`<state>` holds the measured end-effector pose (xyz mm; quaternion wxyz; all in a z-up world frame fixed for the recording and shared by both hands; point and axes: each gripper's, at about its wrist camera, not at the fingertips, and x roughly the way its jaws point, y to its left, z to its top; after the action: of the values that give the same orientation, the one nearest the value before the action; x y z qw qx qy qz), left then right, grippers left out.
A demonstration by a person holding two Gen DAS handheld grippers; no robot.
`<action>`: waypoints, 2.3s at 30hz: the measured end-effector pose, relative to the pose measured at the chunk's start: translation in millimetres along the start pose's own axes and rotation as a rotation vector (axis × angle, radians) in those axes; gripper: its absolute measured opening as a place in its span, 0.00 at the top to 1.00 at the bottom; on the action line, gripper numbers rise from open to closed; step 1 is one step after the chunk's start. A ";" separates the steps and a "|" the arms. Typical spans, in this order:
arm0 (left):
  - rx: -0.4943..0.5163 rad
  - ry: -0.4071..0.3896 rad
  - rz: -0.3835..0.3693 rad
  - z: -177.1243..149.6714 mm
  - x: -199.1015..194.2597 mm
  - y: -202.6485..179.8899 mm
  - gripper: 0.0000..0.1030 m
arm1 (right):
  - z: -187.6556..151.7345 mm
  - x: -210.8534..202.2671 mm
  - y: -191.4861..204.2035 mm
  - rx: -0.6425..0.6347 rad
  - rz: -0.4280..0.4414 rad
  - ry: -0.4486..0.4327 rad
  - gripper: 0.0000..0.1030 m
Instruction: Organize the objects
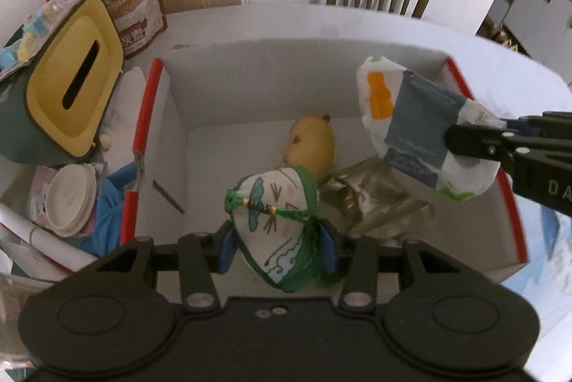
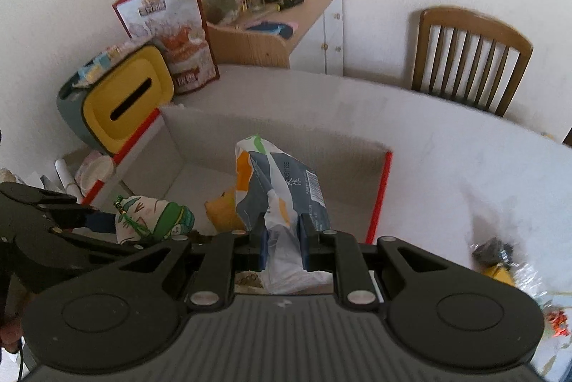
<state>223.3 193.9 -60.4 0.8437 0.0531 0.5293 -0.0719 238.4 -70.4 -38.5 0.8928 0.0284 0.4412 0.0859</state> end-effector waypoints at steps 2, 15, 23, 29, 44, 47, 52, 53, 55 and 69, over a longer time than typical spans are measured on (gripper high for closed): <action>0.009 0.011 0.010 0.6 7.0 0.4 0.56 | -1.6 9.2 1.6 -0.006 -0.013 0.012 0.84; 0.040 0.076 0.011 3.0 35.7 -4.3 0.56 | -10.3 35.6 2.4 -0.022 -0.046 0.053 0.83; 0.009 0.117 -0.006 5.8 50.7 1.7 0.53 | -11.2 33.0 0.4 -0.009 -0.036 0.048 0.83; 0.008 0.114 -0.005 7.4 51.5 1.1 0.53 | -14.3 28.3 -1.4 0.017 -0.018 0.045 0.82; -0.014 0.060 -0.008 5.1 26.0 -3.8 0.30 | -21.9 9.1 1.4 0.007 -0.023 0.004 0.72; -0.011 0.030 0.001 4.2 16.2 -4.9 0.25 | -23.0 0.4 -1.1 0.019 -0.005 -0.014 0.71; -0.017 -0.002 -0.012 -0.7 -0.7 -6.7 0.23 | -26.4 -19.3 -4.5 0.025 0.022 -0.043 0.71; -0.015 -0.008 -0.010 -2.4 -4.6 -7.7 0.22 | -27.5 -23.9 -5.2 0.025 0.033 -0.050 0.71; -0.012 -0.021 -0.010 -4.8 -12.6 -11.3 0.22 | -30.0 -33.3 -5.7 0.020 0.047 -0.062 0.70; 0.036 -0.155 -0.009 -12.2 -71.3 -71.7 0.06 | -53.2 -109.8 -38.8 0.022 0.154 -0.196 0.34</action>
<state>169.1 130.0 -2.5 0.8807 0.0600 0.4613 -0.0892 135.8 -129.5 10.2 0.9221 0.0800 0.3493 0.1460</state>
